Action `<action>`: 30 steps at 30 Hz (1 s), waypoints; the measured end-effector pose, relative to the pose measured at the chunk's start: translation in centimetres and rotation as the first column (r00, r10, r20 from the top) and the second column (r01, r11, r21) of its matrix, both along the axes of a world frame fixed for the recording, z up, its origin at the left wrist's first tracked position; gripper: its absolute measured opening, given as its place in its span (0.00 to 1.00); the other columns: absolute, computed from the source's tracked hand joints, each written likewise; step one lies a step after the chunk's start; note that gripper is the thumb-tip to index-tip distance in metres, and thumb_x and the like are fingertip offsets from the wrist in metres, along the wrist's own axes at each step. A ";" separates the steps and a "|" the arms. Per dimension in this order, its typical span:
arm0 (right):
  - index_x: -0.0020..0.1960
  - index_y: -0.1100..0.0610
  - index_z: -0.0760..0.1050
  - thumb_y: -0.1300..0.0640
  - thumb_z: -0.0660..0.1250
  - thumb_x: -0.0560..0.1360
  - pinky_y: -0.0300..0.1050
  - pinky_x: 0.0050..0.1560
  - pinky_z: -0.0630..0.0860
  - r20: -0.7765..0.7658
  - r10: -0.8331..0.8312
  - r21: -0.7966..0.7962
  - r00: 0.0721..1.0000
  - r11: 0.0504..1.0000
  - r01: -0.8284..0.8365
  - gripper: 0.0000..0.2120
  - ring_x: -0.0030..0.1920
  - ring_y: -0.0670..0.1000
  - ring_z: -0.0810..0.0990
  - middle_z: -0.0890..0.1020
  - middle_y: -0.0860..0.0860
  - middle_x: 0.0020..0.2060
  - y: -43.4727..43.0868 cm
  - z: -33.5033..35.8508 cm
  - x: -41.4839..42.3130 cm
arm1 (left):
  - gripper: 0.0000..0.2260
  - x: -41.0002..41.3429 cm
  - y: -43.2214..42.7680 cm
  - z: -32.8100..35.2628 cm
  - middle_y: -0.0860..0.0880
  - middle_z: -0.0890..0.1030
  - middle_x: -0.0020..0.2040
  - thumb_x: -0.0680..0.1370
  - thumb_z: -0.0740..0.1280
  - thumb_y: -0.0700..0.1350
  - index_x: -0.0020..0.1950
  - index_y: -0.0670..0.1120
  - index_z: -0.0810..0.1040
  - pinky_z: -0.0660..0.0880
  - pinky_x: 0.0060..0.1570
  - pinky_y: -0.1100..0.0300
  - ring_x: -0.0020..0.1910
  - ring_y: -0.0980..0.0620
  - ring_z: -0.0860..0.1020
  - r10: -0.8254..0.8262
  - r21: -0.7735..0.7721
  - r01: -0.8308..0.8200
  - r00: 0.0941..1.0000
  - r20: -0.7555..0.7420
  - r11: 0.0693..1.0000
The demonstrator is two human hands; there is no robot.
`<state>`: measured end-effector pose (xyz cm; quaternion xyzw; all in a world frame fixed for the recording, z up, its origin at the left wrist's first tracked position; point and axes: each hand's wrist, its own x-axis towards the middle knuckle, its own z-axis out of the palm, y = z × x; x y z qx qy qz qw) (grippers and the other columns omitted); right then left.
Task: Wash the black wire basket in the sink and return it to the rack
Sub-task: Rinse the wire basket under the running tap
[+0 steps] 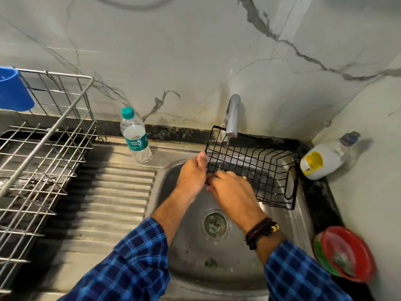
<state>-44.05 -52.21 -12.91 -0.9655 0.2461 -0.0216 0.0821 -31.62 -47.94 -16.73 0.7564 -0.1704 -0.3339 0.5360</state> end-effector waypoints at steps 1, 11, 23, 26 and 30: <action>0.63 0.46 0.76 0.52 0.63 0.81 0.52 0.62 0.70 -0.006 -0.014 -0.024 1.000 1.000 0.013 0.12 0.58 0.51 0.77 0.80 0.46 0.56 0.1 -0.1 0.5 | 0.28 -0.3 -0.5 0.3 0.43 0.82 0.39 0.77 0.54 0.70 0.41 0.49 0.81 0.78 0.54 0.40 0.44 0.40 0.81 -0.001 -0.005 0.001 1.000 -0.005 1.000; 0.79 0.49 0.62 0.61 0.64 0.80 0.52 0.71 0.68 -0.049 -0.005 -0.085 0.999 0.996 0.000 0.29 0.74 0.52 0.69 0.69 0.49 0.76 -3.6 -2.6 -1.2 | 0.18 0.4 -1.7 0.2 0.52 0.85 0.56 0.84 0.57 0.58 0.59 0.49 0.82 0.73 0.65 0.55 0.59 0.60 0.81 0.049 -0.344 -0.183 0.930 -0.363 0.921; 0.82 0.53 0.49 0.49 0.54 0.84 0.56 0.78 0.44 -0.103 -0.050 -0.051 0.993 0.998 0.045 0.29 0.81 0.53 0.52 0.53 0.53 0.81 -4.2 -3.7 1.1 | 0.19 1.2 -2.9 1.3 0.50 0.81 0.64 0.78 0.61 0.62 0.60 0.53 0.82 0.68 0.72 0.49 0.68 0.54 0.76 0.083 -0.424 -0.266 0.911 -0.403 0.866; 0.81 0.51 0.52 0.38 0.49 0.82 0.57 0.78 0.51 -0.143 -0.094 -0.043 0.985 0.995 0.088 0.31 0.79 0.51 0.57 0.59 0.50 0.80 -6.1 -3.9 -0.8 | 0.22 2.1 -1.6 1.1 0.50 0.81 0.65 0.76 0.62 0.63 0.61 0.52 0.82 0.65 0.74 0.46 0.69 0.55 0.74 0.129 -0.415 -0.313 0.901 -0.414 0.854; 0.66 0.48 0.76 0.32 0.46 0.80 0.50 0.60 0.76 -0.092 -0.184 0.140 0.979 0.971 0.196 0.30 0.63 0.50 0.78 0.80 0.48 0.63 -7.4 -3.0 -2.9 | 0.24 2.7 1.3 0.1 0.48 0.79 0.68 0.79 0.60 0.60 0.66 0.47 0.79 0.69 0.72 0.48 0.71 0.52 0.74 0.151 -0.370 -0.337 0.881 -0.449 0.866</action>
